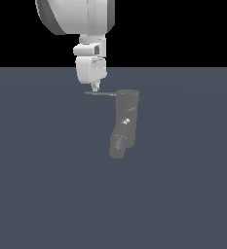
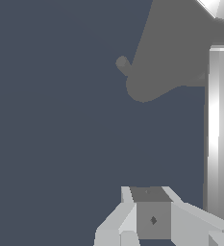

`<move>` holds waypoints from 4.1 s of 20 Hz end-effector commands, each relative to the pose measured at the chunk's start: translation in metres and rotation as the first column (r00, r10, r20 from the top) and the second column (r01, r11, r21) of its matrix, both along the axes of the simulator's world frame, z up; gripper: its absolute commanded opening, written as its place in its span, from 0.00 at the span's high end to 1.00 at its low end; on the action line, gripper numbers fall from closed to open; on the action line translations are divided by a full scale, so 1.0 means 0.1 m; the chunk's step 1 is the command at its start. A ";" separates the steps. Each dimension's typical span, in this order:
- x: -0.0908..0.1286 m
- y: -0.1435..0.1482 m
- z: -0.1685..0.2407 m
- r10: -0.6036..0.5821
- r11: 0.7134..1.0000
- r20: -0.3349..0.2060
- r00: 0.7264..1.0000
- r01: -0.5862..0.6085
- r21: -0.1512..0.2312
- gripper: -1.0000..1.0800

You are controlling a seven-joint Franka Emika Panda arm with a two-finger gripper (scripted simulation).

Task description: Turn on the faucet by rotating a designated handle.

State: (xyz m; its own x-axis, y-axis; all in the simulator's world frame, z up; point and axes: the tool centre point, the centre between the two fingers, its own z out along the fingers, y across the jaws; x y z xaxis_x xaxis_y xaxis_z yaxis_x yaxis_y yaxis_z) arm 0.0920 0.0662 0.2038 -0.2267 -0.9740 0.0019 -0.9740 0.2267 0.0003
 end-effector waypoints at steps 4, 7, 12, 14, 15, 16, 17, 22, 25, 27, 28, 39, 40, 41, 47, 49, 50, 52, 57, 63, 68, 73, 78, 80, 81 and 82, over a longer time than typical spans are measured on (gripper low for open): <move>0.04 -0.03 -0.03 -0.021 1.000 0.001 1.000 0.021 0.001 1.00; 0.03 -0.03 -0.03 -0.020 1.000 0.000 1.000 0.020 0.000 1.00; -0.10 0.00 -0.03 -0.020 1.000 0.000 1.000 0.020 0.000 1.00; -0.16 0.01 -0.03 -0.020 1.000 0.000 1.000 0.020 0.000 1.00; -0.18 0.02 -0.03 -0.021 1.000 0.000 1.000 0.021 0.001 1.00; -0.21 0.02 -0.03 -0.021 1.000 0.000 1.000 0.021 0.001 1.00; -0.24 0.03 -0.03 -0.021 1.000 0.000 1.000 0.021 0.001 1.00; -0.38 0.06 -0.03 -0.021 1.000 0.000 1.000 0.021 0.001 1.00; -0.47 0.08 -0.03 -0.021 1.000 0.000 1.000 0.021 0.001 1.00; -0.53 0.09 -0.02 -0.021 1.000 0.001 1.000 0.021 0.001 1.00; -0.56 0.10 -0.02 -0.021 1.000 0.001 1.000 0.021 0.001 1.00; -0.90 0.18 -0.02 -0.021 1.000 0.001 1.000 0.021 0.001 1.00; -0.94 0.19 -0.02 -0.021 1.000 0.001 1.000 0.021 0.001 1.00; -0.97 0.19 -0.02 -0.021 1.000 0.001 1.000 0.021 0.001 1.00; -1.03 0.07 -0.03 -0.030 1.000 0.003 1.000 0.030 0.001 1.00; -1.08 0.05 -0.03 -0.029 1.000 0.003 1.000 0.029 0.001 1.00; -1.11 0.03 -0.03 -0.029 1.000 0.003 1.000 0.029 0.001 1.00; -1.16 0.00 -0.03 -0.029 1.000 0.003 1.000 0.029 0.001 1.00; -1.30 -0.07 -0.03 -0.027 1.000 0.002 1.000 0.027 0.001 1.00; -1.47 -0.16 -0.02 -0.026 1.000 0.002 1.000 0.026 0.001 1.00; -1.61 -0.23 -0.02 -0.024 1.000 0.001 1.000 0.024 0.002 1.00; -1.76 -0.31 -0.02 -0.023 1.000 0.001 1.000 0.023 0.002 1.00; -1.87 -0.37 -0.02 -0.022 1.000 0.001 1.000 0.022 0.002 1.00; -1.85 -0.38 -0.02 -0.019 1.000 0.002 1.000 0.019 0.003 1.00; -1.86 -0.43 -0.02 -0.019 1.000 0.002 1.000 0.019 0.003 1.00; -1.87 -0.48 -0.02 -0.019 1.000 0.002 1.000 0.019 0.003 1.00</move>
State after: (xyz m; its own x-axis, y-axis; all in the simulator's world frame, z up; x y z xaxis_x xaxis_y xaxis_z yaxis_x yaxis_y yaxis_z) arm -0.0936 0.0280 0.2013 -0.2369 -0.9715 -0.0017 -0.9715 0.2369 -0.0015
